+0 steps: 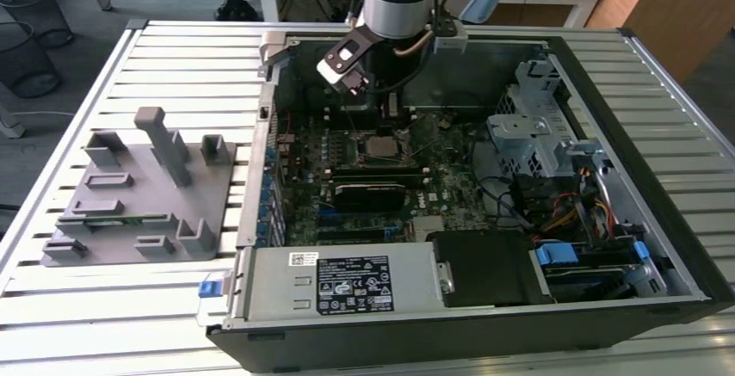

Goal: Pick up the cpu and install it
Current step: 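Close the cpu cover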

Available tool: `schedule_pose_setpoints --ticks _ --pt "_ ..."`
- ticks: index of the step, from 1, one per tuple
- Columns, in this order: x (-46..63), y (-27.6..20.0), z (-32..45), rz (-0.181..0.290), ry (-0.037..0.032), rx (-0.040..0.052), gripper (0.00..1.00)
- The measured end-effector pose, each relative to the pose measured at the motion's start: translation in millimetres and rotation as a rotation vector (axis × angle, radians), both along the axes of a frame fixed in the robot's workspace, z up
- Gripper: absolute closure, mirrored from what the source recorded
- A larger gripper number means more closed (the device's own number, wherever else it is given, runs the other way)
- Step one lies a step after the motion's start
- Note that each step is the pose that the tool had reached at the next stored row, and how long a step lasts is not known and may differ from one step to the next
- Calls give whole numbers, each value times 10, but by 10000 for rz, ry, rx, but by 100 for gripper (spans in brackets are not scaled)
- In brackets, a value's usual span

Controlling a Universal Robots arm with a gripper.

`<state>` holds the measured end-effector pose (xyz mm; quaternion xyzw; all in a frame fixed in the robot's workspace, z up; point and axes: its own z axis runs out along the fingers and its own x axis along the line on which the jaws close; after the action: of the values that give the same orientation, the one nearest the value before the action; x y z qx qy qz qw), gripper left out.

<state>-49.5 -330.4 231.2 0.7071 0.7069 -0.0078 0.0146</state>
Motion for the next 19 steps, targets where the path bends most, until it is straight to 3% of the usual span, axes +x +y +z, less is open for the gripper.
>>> schedule_pose_setpoints --ticks 5,14,19 --pt "-3 0 38 1 -35 2 89" --pt "-4 -3 243 0 -48 0 89" --pt "-5 -65 247 0 -52 1 89"
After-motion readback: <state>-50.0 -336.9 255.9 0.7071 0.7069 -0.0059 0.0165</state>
